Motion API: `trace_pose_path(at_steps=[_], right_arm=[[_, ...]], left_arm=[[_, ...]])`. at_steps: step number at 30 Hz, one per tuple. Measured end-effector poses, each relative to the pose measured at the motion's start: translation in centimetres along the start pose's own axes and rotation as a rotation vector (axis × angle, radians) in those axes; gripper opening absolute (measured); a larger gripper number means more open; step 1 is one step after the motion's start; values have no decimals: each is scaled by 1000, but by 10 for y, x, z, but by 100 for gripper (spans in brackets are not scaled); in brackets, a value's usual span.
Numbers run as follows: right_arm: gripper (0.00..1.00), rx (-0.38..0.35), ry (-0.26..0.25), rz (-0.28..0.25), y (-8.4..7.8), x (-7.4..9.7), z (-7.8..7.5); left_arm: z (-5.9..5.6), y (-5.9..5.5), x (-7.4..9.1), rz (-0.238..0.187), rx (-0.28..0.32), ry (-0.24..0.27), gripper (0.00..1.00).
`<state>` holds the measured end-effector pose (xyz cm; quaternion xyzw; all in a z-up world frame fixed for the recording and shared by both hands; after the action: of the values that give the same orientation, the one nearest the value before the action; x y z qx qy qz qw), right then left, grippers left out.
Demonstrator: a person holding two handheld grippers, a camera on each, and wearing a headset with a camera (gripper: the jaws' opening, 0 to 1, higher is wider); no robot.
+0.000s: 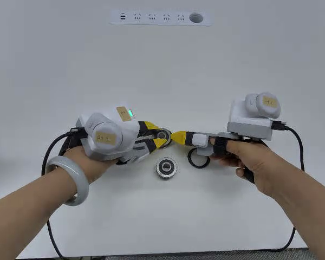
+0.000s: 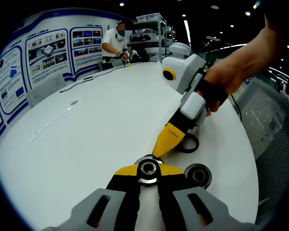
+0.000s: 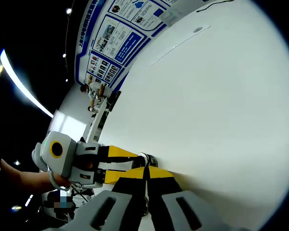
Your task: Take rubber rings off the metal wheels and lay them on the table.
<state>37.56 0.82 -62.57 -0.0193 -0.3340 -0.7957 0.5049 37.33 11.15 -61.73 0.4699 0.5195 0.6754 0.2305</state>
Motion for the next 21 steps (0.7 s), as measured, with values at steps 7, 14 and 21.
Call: trace_pose_path(at_steps=[7,14,21], right_arm=[[2,2,6,-9,1,0,4],[1,-13,17,-14,2,0,8],[1,-2,49,-11,1,-3,17]], left_arm=[[0,0,0,7,-4,-1,13],[0,1,0,10,-5,-1,13],[0,1,0,13,-7,-3,13]])
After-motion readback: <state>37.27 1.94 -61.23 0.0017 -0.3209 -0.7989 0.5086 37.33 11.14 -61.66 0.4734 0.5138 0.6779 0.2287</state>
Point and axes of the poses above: the centre of the closed fingertips' face, and the gripper's own axes: x roughly backward along the fingers, z roughly to its left, y roughly out of its top, the point moved 6 cm from there along x, roughly backward along the fingers, and after that the axes turned 12 degrees about -z, right-handed, at the moved point
